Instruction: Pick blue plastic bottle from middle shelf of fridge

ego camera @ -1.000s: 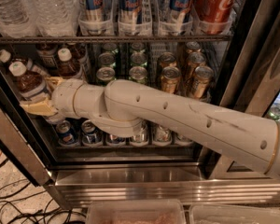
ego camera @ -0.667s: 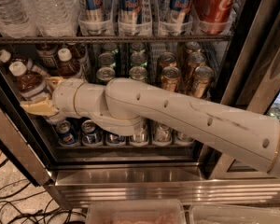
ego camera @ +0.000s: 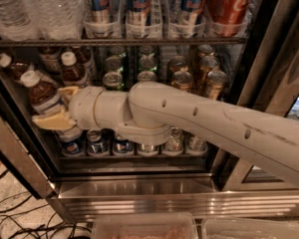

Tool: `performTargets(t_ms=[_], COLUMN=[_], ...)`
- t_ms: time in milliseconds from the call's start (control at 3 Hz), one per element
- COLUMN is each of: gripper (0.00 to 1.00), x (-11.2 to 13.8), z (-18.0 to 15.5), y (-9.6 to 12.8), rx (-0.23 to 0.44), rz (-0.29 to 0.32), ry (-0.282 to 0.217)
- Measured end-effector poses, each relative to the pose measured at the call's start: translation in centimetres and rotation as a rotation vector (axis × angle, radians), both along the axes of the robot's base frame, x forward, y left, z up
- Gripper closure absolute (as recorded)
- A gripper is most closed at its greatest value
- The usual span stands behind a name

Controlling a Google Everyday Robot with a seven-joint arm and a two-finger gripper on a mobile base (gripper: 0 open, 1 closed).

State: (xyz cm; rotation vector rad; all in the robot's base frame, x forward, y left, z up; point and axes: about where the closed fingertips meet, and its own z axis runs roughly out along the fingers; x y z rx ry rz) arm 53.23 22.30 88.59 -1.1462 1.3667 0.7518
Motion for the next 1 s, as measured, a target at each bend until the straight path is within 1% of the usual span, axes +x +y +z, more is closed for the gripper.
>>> performTargets(t_ms=[333, 667, 1000], gripper=[1.00, 1.00, 1.00], x=[-1.0, -5.4, -5.4], z=[-0.9, -1.2, -1.2], y=[-1.4, -6.1, -6.1], rx=[-0.001, 0.008, 0.008], rz=[0.006, -0.027, -0.027], ry=[0.013, 0.033, 0.033])
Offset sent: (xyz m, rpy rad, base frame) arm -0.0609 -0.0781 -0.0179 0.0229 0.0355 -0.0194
